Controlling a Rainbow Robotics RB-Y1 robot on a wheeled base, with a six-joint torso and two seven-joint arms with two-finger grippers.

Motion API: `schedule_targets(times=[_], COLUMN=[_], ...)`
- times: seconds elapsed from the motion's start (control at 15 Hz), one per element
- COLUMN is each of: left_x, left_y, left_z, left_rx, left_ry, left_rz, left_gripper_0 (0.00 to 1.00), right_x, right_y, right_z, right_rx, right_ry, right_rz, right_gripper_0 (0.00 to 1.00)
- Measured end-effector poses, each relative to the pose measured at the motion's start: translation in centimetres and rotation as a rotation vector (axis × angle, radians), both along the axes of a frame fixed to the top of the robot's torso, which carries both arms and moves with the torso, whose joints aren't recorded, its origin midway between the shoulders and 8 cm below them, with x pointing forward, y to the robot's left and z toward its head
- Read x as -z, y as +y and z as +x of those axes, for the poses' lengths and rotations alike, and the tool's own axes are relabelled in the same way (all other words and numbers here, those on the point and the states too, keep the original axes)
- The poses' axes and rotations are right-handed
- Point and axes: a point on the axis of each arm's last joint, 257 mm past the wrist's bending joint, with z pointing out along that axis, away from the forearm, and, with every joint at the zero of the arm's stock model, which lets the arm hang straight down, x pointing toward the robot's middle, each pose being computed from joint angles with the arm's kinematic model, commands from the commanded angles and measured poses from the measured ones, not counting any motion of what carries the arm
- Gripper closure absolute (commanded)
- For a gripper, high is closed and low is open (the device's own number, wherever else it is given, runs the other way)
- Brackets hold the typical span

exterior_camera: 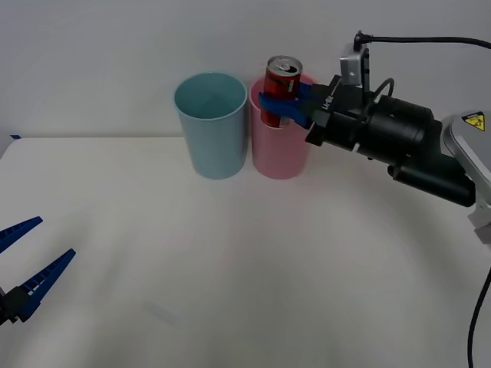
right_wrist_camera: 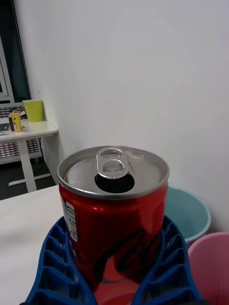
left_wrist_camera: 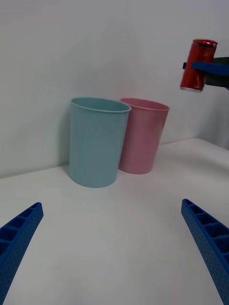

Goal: Grasp the object on the table and drop it into the matching bin: aluminum can to the light blue bin, PET bottle to the pink bin.

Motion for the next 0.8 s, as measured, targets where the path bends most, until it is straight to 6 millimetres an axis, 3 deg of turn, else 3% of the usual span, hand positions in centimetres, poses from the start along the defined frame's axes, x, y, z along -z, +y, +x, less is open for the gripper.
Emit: schedule_targets(times=[0.33,0.8], left_x=[0.0,0.0], left_y=[0.0,0.0], left_z=[0.0,0.0], left_rx=[0.0,0.0], left_ry=[0.0,0.0], left_rz=[0.0,0.0], left_gripper_0=[0.0,0.0], right_x=[-1.4,-1.8], right_y=[4.1,9.4], right_z=[5.2,12.2], right_rx=[0.039,0.225], right_ry=[0.022,0.053], right_rz=[0.006,0.014], right_gripper_0=[1.0,1.0])
